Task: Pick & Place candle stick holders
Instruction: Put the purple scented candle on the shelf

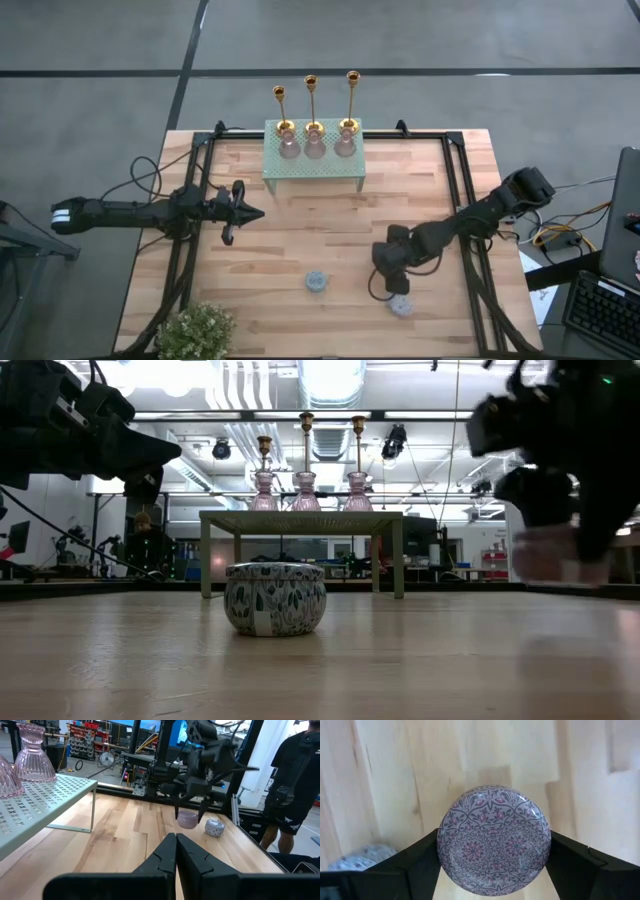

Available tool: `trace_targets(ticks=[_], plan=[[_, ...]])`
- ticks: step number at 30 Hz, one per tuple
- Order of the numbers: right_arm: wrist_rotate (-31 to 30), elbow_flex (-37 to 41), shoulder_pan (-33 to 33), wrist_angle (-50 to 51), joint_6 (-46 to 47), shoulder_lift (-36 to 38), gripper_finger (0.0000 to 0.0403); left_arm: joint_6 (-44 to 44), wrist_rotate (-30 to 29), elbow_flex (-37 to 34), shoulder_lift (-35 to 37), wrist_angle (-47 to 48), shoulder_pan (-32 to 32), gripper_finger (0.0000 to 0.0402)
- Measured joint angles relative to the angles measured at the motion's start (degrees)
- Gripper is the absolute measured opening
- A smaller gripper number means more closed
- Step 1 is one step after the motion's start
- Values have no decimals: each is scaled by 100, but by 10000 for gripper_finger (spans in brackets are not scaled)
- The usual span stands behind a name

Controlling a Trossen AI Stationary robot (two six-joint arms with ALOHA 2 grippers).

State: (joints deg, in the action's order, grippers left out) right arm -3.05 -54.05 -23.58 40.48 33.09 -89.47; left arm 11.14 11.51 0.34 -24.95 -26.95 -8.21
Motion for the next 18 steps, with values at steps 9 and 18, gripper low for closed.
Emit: trace_targets(ticks=[9, 18], plan=[[-34, -1234, 842, 1158, -834, 10, 294, 1, 0, 0, 0, 1, 0, 12], [-57, -2634, 2352, 1863, -1104, 13, 296, -1, 0, 0, 0, 0, 0, 12]])
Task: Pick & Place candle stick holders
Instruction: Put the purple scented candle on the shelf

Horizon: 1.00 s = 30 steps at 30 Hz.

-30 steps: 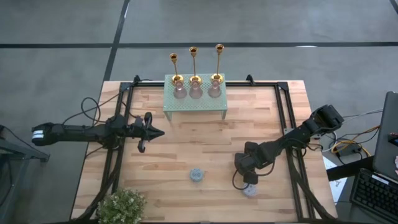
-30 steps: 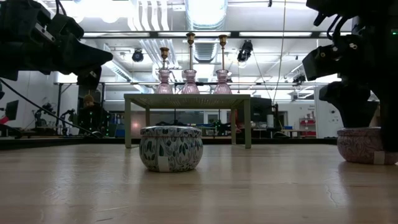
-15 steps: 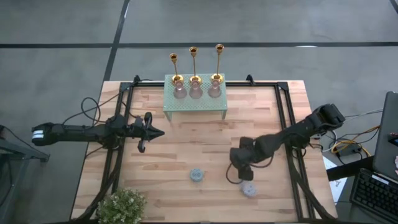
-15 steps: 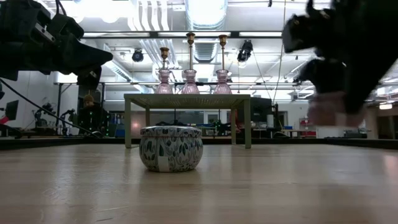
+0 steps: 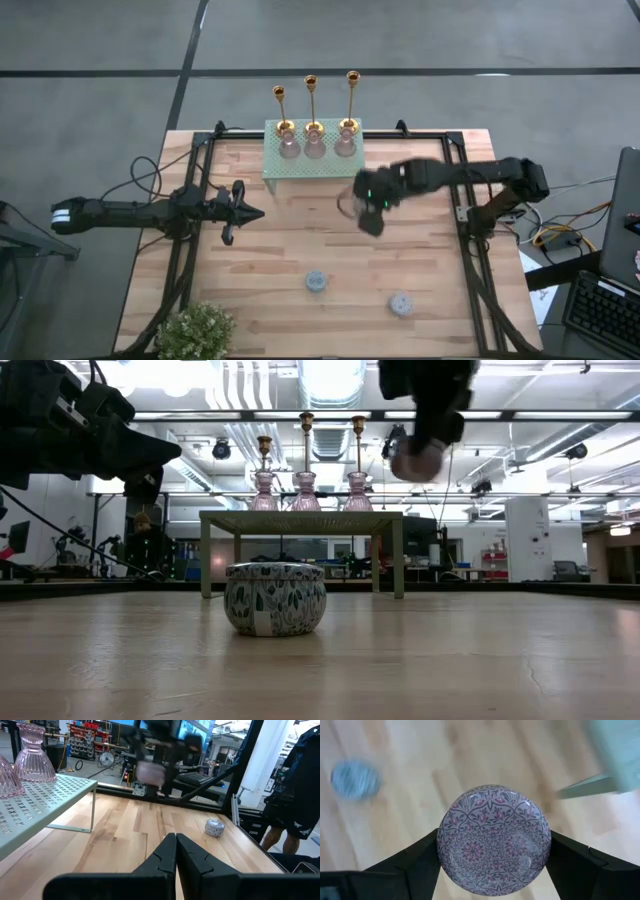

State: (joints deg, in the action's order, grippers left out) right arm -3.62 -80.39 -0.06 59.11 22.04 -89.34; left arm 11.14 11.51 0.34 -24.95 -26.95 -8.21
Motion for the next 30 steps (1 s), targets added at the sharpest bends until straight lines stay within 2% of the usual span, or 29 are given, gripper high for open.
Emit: trace_targets(ticks=[6, 11, 17, 30], plan=[[68, -508, 932, 58, -63, -45, 297, 0, 0, 0, 0, 0, 0, 12], [200, -759, 1440, 49, -22, -295, 297, 0, 0, 0, 0, 1, 0, 12], [392, -1206, 1717, 166, -32, -935, 297, 1, 0, 0, 0, 0, 0, 12], [221, -2872, 2157, 1289, -170, -2161, 298, 2, 0, 0, 0, 1, 0, 12]])
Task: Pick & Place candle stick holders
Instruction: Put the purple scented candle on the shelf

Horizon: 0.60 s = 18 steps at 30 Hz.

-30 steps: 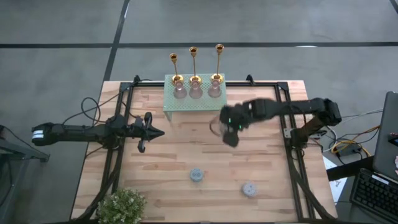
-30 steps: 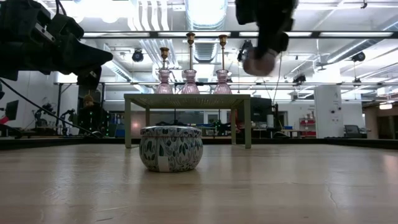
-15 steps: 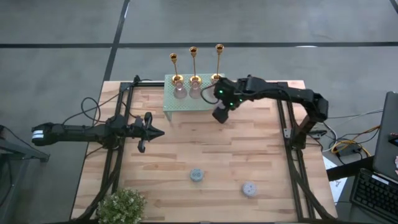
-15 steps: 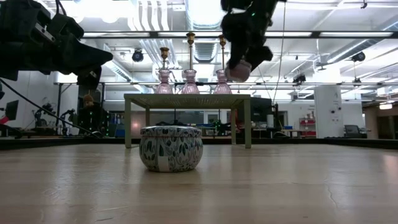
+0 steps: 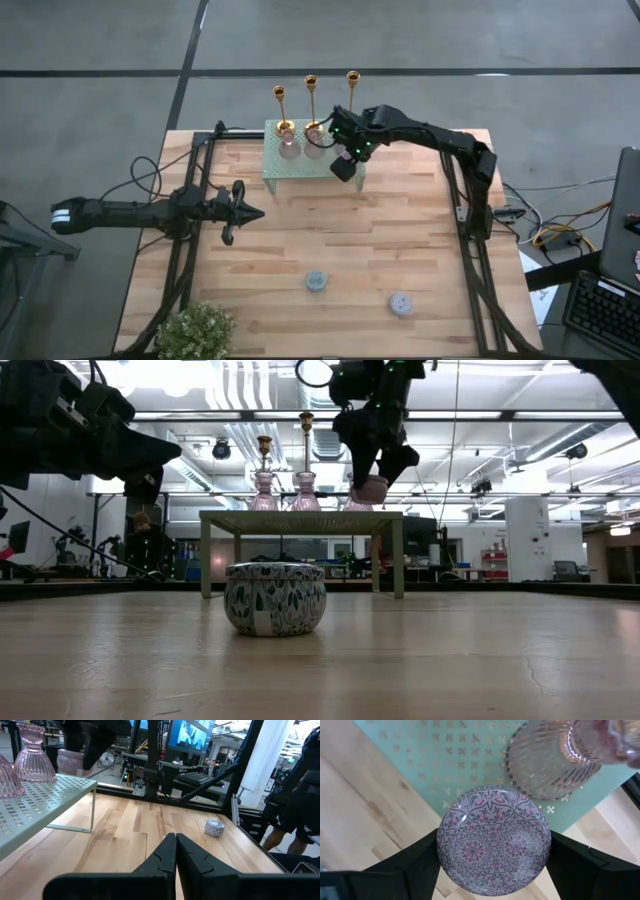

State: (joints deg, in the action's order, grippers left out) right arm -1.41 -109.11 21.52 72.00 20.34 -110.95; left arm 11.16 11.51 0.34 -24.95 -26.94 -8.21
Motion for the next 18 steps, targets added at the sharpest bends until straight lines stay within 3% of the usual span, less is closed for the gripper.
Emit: trace_targets(ticks=[7, 18], plan=[[-4, -521, 46, 145, -38, -444, 299, -1, 0, 0, 0, -1, 0, 12], [-50, -467, 68, 139, -42, -525, 299, -1, 0, 0, 0, 0, 2, 12]])
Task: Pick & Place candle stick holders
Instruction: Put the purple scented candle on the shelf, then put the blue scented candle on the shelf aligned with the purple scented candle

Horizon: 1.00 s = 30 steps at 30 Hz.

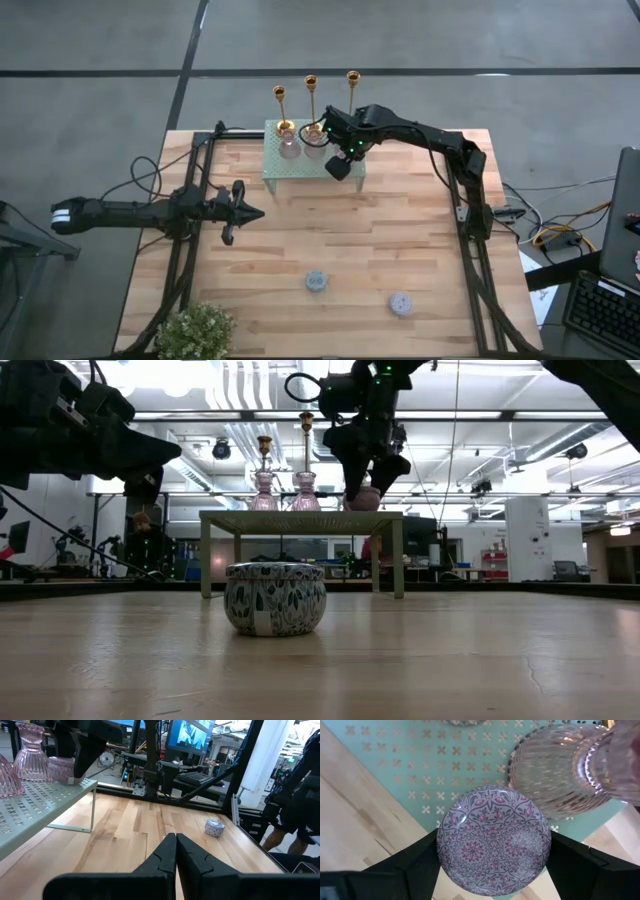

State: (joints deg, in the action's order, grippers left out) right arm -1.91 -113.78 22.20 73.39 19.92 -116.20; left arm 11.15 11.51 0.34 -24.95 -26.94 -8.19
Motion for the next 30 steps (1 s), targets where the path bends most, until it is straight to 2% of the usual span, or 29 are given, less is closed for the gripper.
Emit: trace_targets(ticks=[7, 20, 30], plan=[[-89, 2, -7, -31, -124, 9, 305, -1, 0, 0, 0, -2, -2, 12], [-123, 57, -24, -3, -281, 26, 360, 1, 0, 0, 0, -1, -2, 12], [-123, 10, -323, 495, -494, 460, 363, -1, 0, 0, 0, -2, -2, 12]])
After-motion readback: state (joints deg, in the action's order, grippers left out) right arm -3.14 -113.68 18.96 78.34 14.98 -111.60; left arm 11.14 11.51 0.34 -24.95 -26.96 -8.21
